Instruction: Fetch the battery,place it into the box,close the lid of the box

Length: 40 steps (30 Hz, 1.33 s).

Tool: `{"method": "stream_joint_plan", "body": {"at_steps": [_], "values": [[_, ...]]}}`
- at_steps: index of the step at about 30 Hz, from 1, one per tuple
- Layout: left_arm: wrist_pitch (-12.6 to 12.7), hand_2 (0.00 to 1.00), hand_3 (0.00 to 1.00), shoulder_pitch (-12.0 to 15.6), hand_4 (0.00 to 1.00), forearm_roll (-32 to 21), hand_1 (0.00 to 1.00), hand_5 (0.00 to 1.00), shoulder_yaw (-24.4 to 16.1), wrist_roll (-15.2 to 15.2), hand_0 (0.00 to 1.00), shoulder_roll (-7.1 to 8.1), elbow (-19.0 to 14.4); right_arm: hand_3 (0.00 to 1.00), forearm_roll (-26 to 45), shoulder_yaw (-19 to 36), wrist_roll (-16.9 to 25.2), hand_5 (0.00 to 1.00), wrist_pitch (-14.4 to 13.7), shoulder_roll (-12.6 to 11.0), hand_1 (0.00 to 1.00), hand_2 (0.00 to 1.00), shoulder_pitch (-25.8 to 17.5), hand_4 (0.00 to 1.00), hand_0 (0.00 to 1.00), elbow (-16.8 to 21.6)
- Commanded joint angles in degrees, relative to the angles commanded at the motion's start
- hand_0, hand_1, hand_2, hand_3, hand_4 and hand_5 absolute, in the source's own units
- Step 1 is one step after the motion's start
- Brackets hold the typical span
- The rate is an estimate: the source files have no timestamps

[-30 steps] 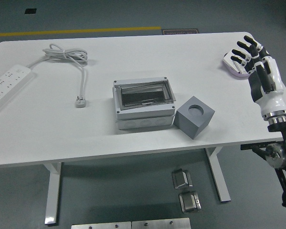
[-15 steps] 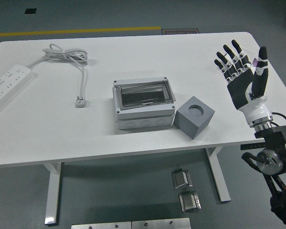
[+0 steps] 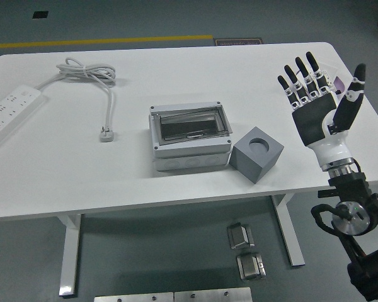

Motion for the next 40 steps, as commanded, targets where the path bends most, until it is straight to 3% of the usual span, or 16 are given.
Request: {"method": "stream_joint_plan", "body": {"at_steps": [1,2,9,13,14,19,20,24,25,30,31,36,37,40], "values": [[0.01,0.759,0.708,-0.02,0.734,0.16,0.754,0.178,-0.1,0.2,0.707,0.01,0.0,0.859,0.98,-0.24,0.34,0.998,-0.12,0.08,0.977,0.959,-0.06,0.998,0.998,0.05],[0.07,0.759,0.708,-0.05,0.734,0.27,0.754,0.178,-0.14,0.32,0.707,0.01,0.0,0.944,1.94,-0.47,0.72,0.998,-0.31,0.15,0.963,0.966,-0.14,0.998,0.998,0.12],[5.29,0.778,0.726,-0.18,0.731,0.53,0.77,0.182,0.67,-3.98,0.724,-0.01,0.0,0.959,9.43,-1.5,5.14,0.998,-4.28,0.32,0.935,0.949,-0.46,0.998,0.998,0.27],[6.49,0.778,0.726,-0.37,0.731,0.19,0.77,0.182,1.14,-5.27,0.724,0.01,0.0,0.959,11.31,-1.43,6.22,0.998,-5.55,0.23,0.935,0.949,-0.49,0.998,0.998,0.25],[6.58,0.754,0.699,-0.41,0.715,-0.01,0.741,0.158,1.3,-5.41,0.709,0.02,0.0,0.871,11.53,-1.37,6.35,0.998,-5.77,0.22,0.823,0.862,-0.48,0.998,0.903,0.26],[6.61,0.754,0.699,-0.46,0.715,-0.38,0.741,0.158,1.64,-5.49,0.709,-0.03,0.0,0.871,11.76,-1.08,6.44,0.998,-6.18,0.19,0.823,0.862,-0.31,0.998,0.903,0.31],[6.6,0.708,0.669,-0.47,0.708,-0.4,0.705,0.153,1.65,-5.49,0.677,-0.05,0.0,0.747,11.75,-1.03,6.42,0.998,-6.21,0.19,0.705,0.763,-0.28,0.938,0.716,0.3],[6.58,0.708,0.669,-0.53,0.708,-0.47,0.705,0.153,1.7,-5.57,0.677,-0.17,0.0,0.747,11.82,-0.85,6.25,0.998,-6.19,0.2,0.705,0.763,-0.31,0.938,0.716,0.25],[6.58,0.674,0.663,-0.54,0.718,-0.47,0.683,0.181,1.71,-5.59,0.664,-0.2,0.0,0.711,11.84,-0.81,6.2,0.998,-6.17,0.2,0.653,0.717,-0.35,0.911,0.653,0.25],[6.58,0.674,0.663,-0.46,0.718,-0.48,0.683,0.181,1.7,-5.57,0.664,-0.26,0.0,0.711,11.8,-0.65,6.03,0.998,-6.05,0.24,0.653,0.717,-0.46,0.911,0.653,0.25],[6.58,0.639,0.657,-0.43,0.717,-0.48,0.675,0.195,1.71,-5.55,0.658,-0.28,0.0,0.681,11.76,-0.59,6.0,0.998,-6.05,0.24,0.398,0.582,-0.47,0.906,0.505,0.26],[6.55,0.639,0.657,-0.36,0.717,-0.51,0.675,0.195,1.79,-5.47,0.658,-0.47,0.0,0.681,11.43,-0.42,5.9,0.998,-6.12,0.07,0.398,0.582,-0.45,0.906,0.505,0.39],[6.53,0.63,0.656,-0.37,0.716,-0.53,0.675,0.196,1.84,-5.45,0.655,-0.51,0.0,0.652,11.32,-0.36,5.88,0.998,-6.12,0.03,0.335,0.417,-0.48,0.895,0.441,0.46],[6.52,0.63,0.656,-0.47,0.716,-0.47,0.675,0.196,1.84,-5.46,0.655,-0.53,0.0,0.652,10.93,-0.14,5.83,0.998,-6.06,-0.04,0.335,0.417,-0.6,0.895,0.441,0.68]]}}
